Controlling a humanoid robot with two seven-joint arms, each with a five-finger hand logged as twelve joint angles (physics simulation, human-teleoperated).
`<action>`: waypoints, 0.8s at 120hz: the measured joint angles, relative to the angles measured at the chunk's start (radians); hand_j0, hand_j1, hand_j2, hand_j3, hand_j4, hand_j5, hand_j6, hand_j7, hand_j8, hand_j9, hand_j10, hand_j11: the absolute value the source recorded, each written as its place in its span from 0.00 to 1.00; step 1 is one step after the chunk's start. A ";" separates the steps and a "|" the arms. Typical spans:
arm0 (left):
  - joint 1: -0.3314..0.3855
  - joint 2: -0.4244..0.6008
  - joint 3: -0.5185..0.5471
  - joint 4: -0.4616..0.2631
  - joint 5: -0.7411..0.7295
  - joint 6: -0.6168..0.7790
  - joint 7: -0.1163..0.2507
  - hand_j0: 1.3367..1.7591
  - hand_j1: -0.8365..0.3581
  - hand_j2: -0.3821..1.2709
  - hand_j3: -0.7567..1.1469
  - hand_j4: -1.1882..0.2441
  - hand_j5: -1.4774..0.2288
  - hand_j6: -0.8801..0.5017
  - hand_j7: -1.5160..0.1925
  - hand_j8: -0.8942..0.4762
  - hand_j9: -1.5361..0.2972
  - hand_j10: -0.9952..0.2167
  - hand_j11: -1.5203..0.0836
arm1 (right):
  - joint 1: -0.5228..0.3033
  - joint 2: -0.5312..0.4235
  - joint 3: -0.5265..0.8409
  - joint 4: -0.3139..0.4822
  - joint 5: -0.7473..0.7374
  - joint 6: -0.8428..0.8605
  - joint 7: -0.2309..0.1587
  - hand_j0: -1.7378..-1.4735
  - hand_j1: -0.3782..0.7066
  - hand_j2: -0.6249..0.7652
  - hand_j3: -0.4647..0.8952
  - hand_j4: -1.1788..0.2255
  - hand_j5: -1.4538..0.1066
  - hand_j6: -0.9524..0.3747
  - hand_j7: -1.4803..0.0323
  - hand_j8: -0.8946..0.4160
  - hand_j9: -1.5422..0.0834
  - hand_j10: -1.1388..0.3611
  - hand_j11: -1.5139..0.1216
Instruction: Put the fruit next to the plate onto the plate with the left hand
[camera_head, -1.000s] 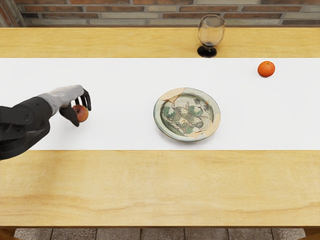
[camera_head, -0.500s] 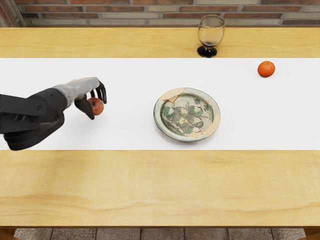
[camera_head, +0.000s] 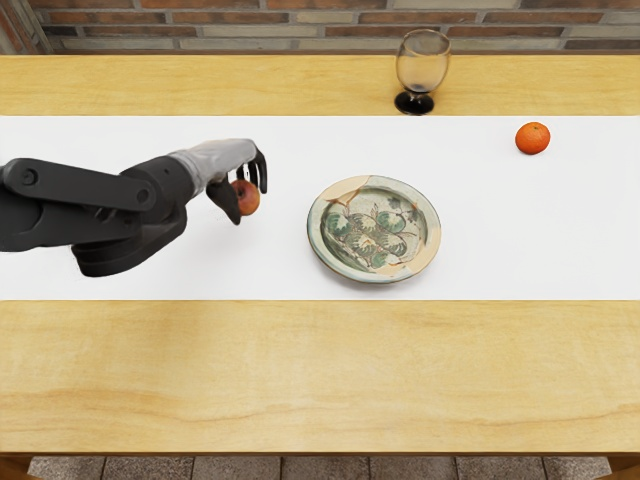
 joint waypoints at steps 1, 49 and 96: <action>0.000 -0.003 -0.001 0.002 0.000 0.000 0.001 0.76 0.45 0.47 0.40 0.35 0.30 0.28 0.33 0.31 0.32 0.24 0.36 | 0.000 0.000 0.000 0.000 0.000 0.000 0.000 0.30 0.06 0.45 0.34 0.82 0.91 0.70 0.95 0.66 0.93 0.74 0.90; -0.034 -0.151 -0.026 0.098 -0.039 -0.021 0.030 0.76 0.44 0.48 0.40 0.35 0.30 0.29 0.34 0.31 0.33 0.24 0.36 | 0.000 0.000 0.000 0.000 0.000 0.000 0.000 0.30 0.06 0.45 0.34 0.82 0.91 0.70 0.95 0.66 0.93 0.74 0.90; -0.038 -0.302 -0.048 0.150 -0.063 -0.021 0.034 0.76 0.45 0.47 0.40 0.35 0.31 0.28 0.34 0.30 0.33 0.24 0.37 | 0.000 0.000 0.000 0.000 0.000 0.000 0.000 0.30 0.06 0.45 0.34 0.82 0.91 0.70 0.95 0.66 0.93 0.74 0.90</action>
